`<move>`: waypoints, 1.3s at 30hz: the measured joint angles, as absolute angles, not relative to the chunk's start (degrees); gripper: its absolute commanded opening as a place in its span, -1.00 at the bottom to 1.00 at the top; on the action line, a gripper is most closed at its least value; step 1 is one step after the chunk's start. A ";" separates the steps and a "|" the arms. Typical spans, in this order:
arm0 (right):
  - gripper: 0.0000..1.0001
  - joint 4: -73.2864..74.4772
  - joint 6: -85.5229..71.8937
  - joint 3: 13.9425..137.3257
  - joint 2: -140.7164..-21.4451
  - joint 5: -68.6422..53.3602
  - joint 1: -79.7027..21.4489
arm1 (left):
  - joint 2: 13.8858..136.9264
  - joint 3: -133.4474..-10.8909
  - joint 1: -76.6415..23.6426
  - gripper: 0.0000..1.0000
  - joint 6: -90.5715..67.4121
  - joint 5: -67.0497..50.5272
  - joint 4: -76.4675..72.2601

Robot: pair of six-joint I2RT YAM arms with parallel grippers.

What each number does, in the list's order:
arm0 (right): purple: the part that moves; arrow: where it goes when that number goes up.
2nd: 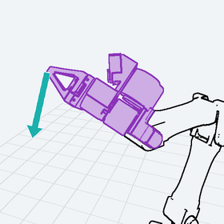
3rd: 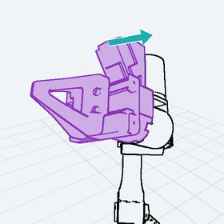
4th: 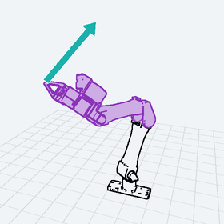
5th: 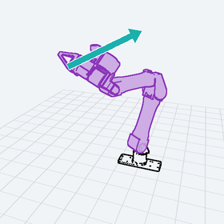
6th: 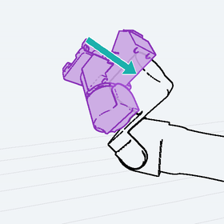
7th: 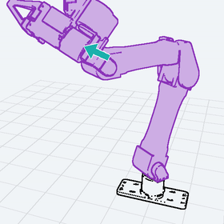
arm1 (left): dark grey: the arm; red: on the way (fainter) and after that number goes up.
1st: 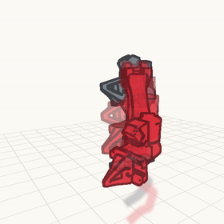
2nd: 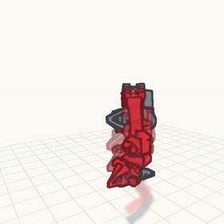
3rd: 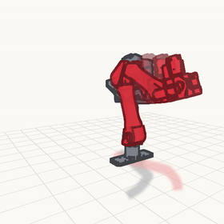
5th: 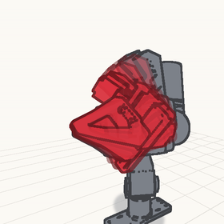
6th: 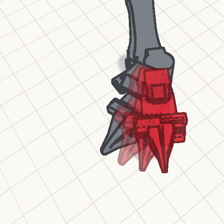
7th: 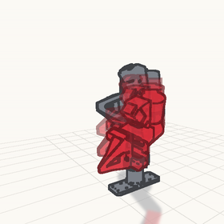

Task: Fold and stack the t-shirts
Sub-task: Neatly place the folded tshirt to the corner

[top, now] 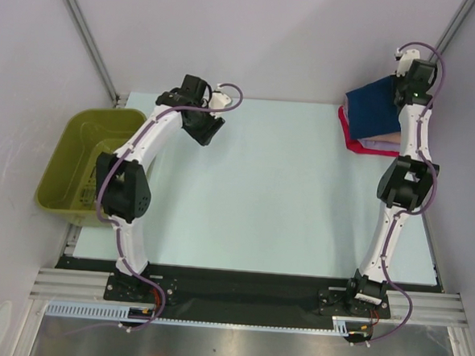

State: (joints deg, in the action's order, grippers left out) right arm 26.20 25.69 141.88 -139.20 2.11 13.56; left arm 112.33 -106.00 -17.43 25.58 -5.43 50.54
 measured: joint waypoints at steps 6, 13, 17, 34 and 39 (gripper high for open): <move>-0.10 21.26 27.27 139.96 -140.29 3.90 13.98 | 113.54 -106.00 -17.43 0.25 25.67 -4.62 50.81; 0.57 12.23 28.08 137.62 -141.88 12.82 14.92 | 114.41 -106.00 -17.43 0.26 25.98 -4.62 50.98; 0.61 11.90 26.41 137.67 -142.04 15.75 15.18 | 114.83 -106.00 -17.43 0.26 26.00 -4.60 51.16; 1.00 16.97 5.17 98.61 -106.37 13.43 4.29 | 102.54 -95.92 -17.43 0.45 26.09 -4.10 49.30; 0.99 16.01 -1.28 82.85 -93.36 11.33 -3.38 | 91.11 -84.23 -17.43 0.79 25.85 -6.87 45.45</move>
State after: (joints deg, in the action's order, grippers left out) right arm 16.01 -1.28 82.85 -93.36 11.33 -3.38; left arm 91.11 -84.23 -17.43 25.85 -6.87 45.45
